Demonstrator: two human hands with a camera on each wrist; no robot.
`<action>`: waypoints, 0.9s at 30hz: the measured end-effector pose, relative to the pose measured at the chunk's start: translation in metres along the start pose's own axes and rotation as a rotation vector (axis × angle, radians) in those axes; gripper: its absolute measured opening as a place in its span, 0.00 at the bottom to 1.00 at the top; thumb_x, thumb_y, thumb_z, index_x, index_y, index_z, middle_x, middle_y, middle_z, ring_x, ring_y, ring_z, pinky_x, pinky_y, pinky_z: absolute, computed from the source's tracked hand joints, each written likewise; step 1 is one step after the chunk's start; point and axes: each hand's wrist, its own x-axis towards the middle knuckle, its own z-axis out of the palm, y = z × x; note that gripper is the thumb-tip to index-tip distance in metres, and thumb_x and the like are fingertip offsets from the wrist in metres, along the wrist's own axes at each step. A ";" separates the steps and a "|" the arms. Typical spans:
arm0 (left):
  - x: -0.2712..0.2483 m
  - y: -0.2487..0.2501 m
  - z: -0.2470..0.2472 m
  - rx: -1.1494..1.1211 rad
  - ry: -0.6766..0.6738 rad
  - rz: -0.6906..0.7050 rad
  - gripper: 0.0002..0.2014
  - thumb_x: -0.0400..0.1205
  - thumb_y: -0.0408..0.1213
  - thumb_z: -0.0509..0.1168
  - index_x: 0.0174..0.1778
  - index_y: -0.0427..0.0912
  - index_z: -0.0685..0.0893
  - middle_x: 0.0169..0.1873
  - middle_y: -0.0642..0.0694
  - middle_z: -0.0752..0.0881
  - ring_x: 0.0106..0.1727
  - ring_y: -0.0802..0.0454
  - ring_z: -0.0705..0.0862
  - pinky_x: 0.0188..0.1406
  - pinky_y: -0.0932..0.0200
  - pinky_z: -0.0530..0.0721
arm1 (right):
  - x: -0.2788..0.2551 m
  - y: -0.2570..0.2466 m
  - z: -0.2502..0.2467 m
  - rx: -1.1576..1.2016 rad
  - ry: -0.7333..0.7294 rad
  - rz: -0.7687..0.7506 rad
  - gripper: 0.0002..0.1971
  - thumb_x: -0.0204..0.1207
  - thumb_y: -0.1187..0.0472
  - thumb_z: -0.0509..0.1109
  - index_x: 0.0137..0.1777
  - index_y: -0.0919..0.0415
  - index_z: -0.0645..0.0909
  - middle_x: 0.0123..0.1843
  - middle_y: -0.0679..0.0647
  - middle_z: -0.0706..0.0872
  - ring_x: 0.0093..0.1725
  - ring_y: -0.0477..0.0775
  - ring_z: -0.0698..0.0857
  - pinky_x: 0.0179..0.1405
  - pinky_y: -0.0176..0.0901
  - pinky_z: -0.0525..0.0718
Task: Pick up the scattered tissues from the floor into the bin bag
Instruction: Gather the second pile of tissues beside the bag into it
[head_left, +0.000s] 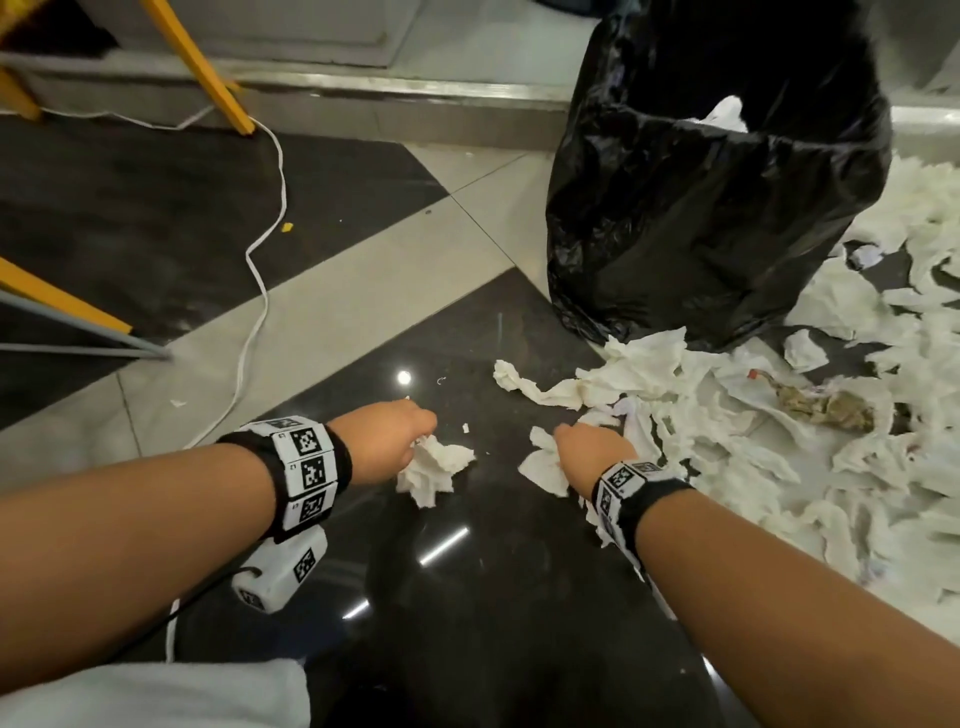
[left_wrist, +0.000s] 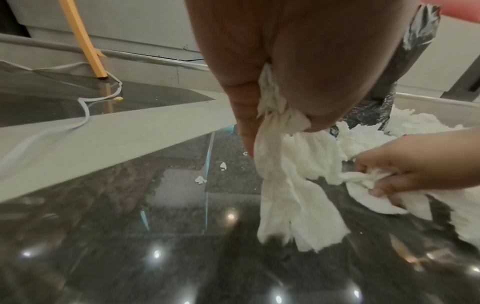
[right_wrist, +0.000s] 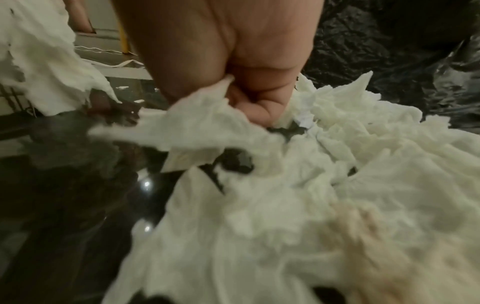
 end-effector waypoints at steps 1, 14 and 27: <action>0.000 0.002 -0.002 0.022 -0.002 -0.015 0.08 0.78 0.27 0.56 0.50 0.37 0.77 0.43 0.42 0.77 0.42 0.45 0.78 0.35 0.58 0.71 | 0.001 0.002 -0.004 0.004 0.008 -0.021 0.15 0.79 0.66 0.60 0.65 0.66 0.73 0.63 0.63 0.82 0.62 0.64 0.82 0.58 0.52 0.79; 0.049 0.045 -0.069 0.069 0.073 -0.095 0.22 0.72 0.43 0.72 0.57 0.43 0.72 0.51 0.45 0.76 0.49 0.46 0.78 0.46 0.56 0.74 | 0.008 0.072 -0.091 0.901 0.242 0.244 0.15 0.76 0.61 0.67 0.60 0.69 0.78 0.57 0.64 0.83 0.57 0.64 0.82 0.46 0.44 0.74; 0.114 0.134 -0.095 0.147 -0.049 0.087 0.13 0.79 0.29 0.58 0.60 0.39 0.73 0.54 0.34 0.79 0.53 0.37 0.81 0.46 0.51 0.75 | -0.022 0.136 -0.066 0.828 0.156 0.324 0.21 0.74 0.69 0.68 0.67 0.66 0.75 0.66 0.65 0.81 0.65 0.66 0.80 0.66 0.52 0.79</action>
